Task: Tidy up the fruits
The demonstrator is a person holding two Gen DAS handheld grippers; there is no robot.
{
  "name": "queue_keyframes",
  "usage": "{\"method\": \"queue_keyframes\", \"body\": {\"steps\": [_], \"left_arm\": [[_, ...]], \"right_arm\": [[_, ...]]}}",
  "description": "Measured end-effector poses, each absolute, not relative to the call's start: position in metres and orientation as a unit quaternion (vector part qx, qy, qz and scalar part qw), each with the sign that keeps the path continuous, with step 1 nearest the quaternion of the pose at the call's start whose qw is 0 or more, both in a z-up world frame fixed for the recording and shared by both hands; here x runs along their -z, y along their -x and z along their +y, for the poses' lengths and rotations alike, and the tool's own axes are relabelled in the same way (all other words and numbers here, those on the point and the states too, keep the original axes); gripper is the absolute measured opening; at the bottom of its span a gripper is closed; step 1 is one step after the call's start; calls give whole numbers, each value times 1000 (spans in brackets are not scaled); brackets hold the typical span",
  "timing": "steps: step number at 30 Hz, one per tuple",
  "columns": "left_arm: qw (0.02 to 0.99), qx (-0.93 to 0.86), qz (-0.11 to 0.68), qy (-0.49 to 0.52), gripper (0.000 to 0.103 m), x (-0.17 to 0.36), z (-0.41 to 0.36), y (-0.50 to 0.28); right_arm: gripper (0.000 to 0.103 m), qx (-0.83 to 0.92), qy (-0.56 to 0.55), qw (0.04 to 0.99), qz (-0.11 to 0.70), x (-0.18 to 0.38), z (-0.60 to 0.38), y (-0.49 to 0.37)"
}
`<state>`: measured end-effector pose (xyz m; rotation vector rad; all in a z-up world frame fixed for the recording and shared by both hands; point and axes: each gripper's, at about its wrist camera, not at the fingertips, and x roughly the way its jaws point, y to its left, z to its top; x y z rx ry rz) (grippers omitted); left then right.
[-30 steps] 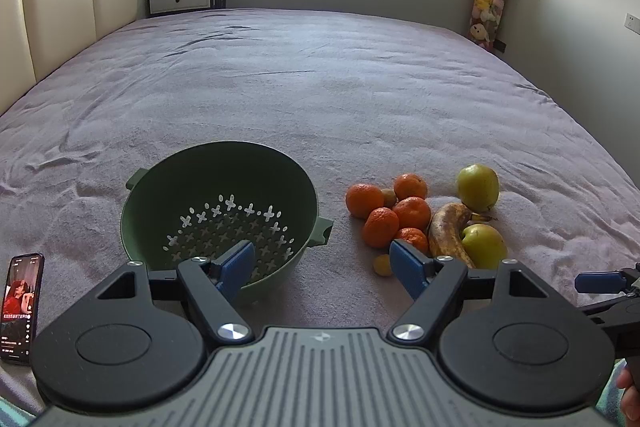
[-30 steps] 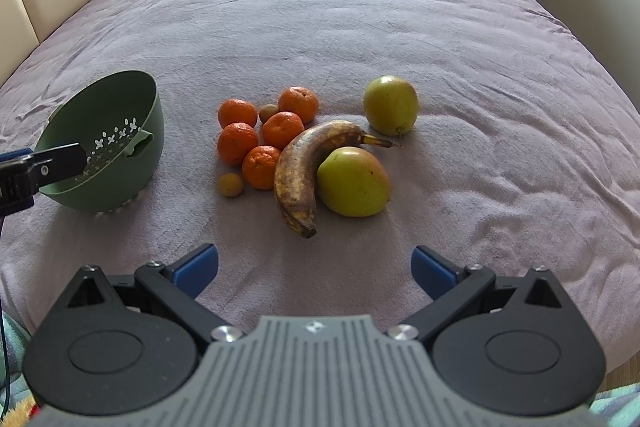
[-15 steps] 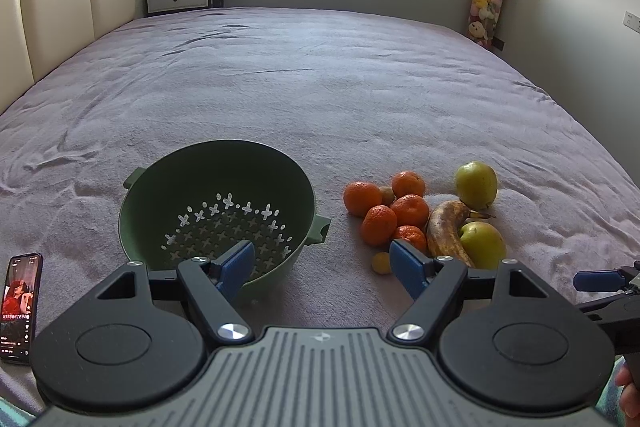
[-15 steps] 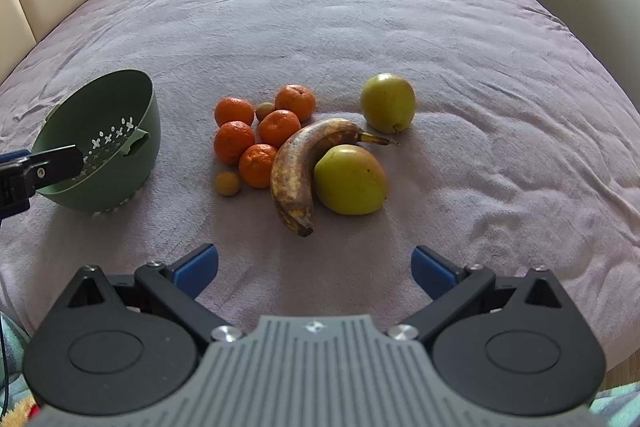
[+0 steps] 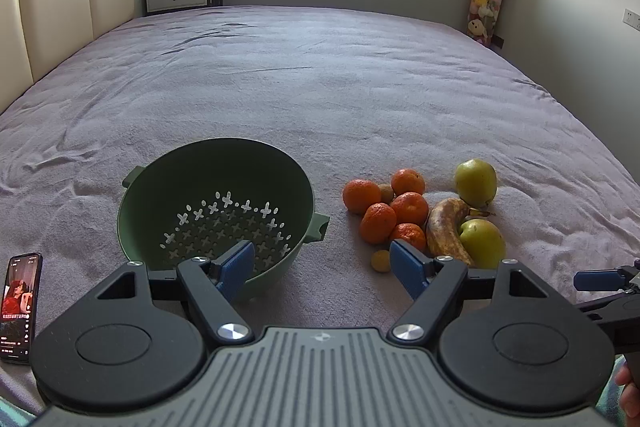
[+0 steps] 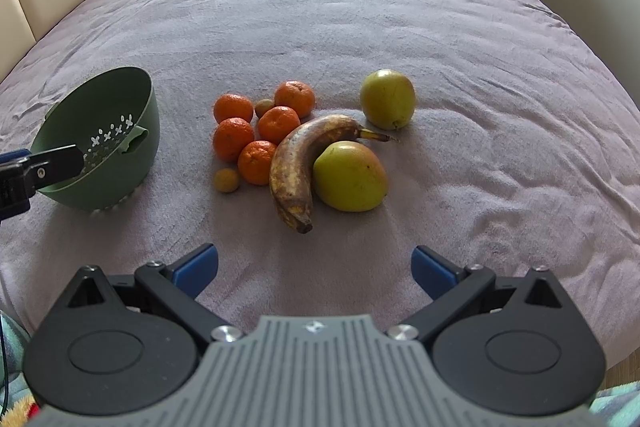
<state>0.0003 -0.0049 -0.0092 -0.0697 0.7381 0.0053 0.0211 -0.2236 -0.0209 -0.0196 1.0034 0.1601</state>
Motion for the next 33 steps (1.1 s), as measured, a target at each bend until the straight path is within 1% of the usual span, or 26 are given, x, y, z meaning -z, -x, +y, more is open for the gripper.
{"method": "queue_keyframes", "body": {"steps": [19, 21, 25, 28, 29, 30, 32, 33], "left_arm": [[930, 23, 366, 41, 90, 10, -8, -3], [928, 31, 369, 44, 84, 11, -10, -5], [915, 60, 392, 71, 79, 16, -15, -17], [905, 87, 407, 83, 70, 21, -23, -27], [903, 96, 411, 86, 64, 22, -27, -30], [899, 102, 416, 90, 61, 23, -29, -33], [890, 113, 428, 108, 58, 26, -33, -41], [886, 119, 432, 117, 56, 28, -34, -45]], "right_arm": [[99, -73, 11, 874, 480, 25, -225, -24], [99, -68, 10, 878, 475, 26, -228, -25], [99, -50, -13, 876, 479, 27, -240, -32], [98, -36, -53, 877, 477, 24, -253, -38], [94, -33, -67, 877, 475, 23, -257, -40], [90, -30, -82, 876, 475, 22, -261, -43], [89, -20, -111, 872, 476, 23, -267, -49], [86, -16, -126, 870, 476, 23, -270, -53]]}}
